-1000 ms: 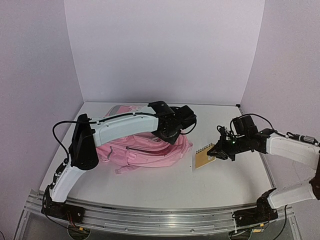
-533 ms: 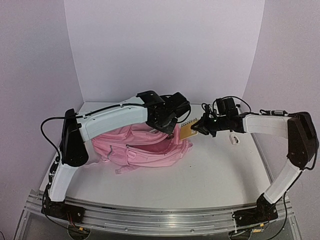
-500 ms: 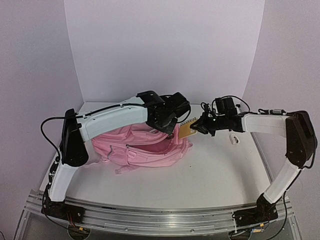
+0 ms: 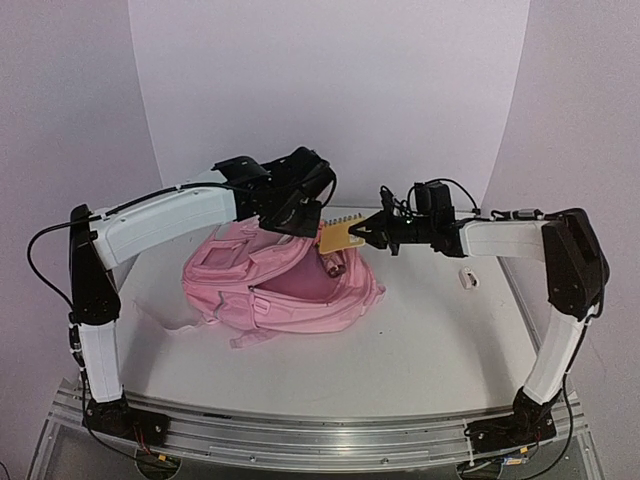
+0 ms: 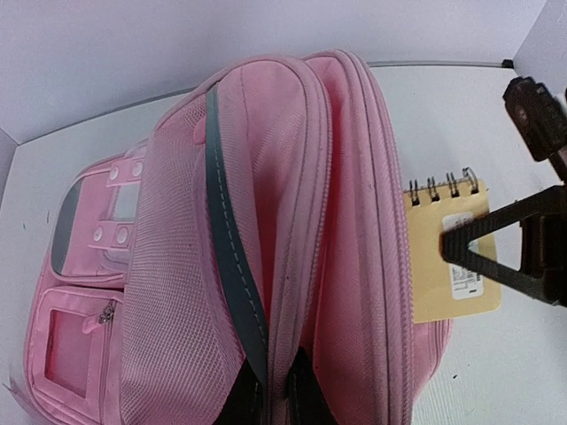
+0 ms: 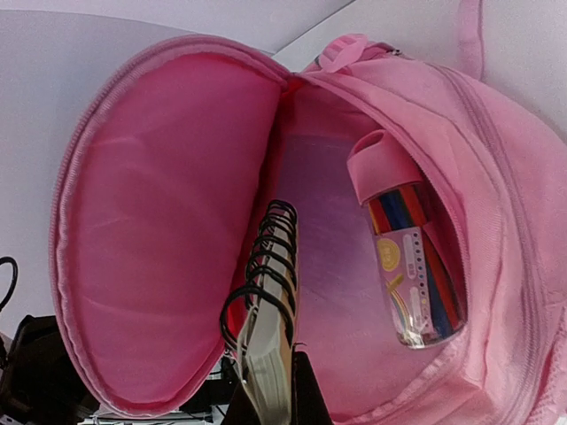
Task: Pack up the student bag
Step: Place the stationery in the student bag, then pick up the stationery from the center of the board.
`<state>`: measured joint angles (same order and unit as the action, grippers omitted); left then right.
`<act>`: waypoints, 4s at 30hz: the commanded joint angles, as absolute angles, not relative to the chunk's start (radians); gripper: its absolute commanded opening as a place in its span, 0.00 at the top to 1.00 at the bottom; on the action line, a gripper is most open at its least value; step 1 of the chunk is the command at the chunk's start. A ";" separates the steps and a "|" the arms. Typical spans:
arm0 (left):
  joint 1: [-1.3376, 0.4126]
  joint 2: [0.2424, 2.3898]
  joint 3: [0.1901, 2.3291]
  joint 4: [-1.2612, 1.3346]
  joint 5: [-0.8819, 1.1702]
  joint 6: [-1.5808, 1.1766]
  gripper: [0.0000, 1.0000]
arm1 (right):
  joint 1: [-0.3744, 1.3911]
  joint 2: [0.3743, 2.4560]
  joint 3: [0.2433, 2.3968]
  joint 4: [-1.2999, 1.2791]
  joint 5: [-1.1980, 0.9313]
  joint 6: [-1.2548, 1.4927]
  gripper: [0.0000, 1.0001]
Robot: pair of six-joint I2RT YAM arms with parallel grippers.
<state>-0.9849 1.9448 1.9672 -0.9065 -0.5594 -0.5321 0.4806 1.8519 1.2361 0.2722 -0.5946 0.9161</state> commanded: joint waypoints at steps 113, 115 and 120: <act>-0.890 1.779 1.777 -0.696 -0.541 -0.519 1.00 | -0.058 2.110 1.518 -0.796 -0.064 -0.474 0.29; -0.890 1.782 1.778 -0.694 -0.537 -0.517 1.00 | -0.058 2.109 1.520 -0.792 -0.060 -0.466 0.38; -0.890 1.786 1.779 -0.691 -0.531 -0.515 1.00 | -0.058 2.131 1.539 -0.789 -0.016 -0.443 0.53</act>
<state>-0.9104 1.7824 1.7294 -0.7258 -0.4606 -0.5472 -0.0601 2.1004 1.4996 -0.7794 -0.0410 -0.4643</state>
